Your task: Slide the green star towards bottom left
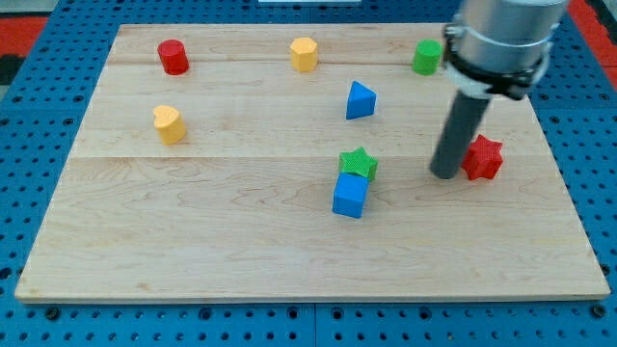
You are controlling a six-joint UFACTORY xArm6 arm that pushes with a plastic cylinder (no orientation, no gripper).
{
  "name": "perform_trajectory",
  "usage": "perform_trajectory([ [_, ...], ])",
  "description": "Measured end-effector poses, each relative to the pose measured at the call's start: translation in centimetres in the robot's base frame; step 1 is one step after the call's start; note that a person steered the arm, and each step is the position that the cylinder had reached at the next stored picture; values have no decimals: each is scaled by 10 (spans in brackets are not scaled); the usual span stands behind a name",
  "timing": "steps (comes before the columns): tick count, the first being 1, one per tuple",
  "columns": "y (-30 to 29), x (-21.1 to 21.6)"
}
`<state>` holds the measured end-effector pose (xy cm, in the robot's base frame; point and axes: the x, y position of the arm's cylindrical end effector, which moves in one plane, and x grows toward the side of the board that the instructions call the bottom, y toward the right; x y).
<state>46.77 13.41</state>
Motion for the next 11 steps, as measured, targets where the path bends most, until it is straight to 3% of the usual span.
perform_trajectory([
  [3,-149,0],
  [8,-164,-40],
  [10,-264,30],
  [11,-284,46],
])
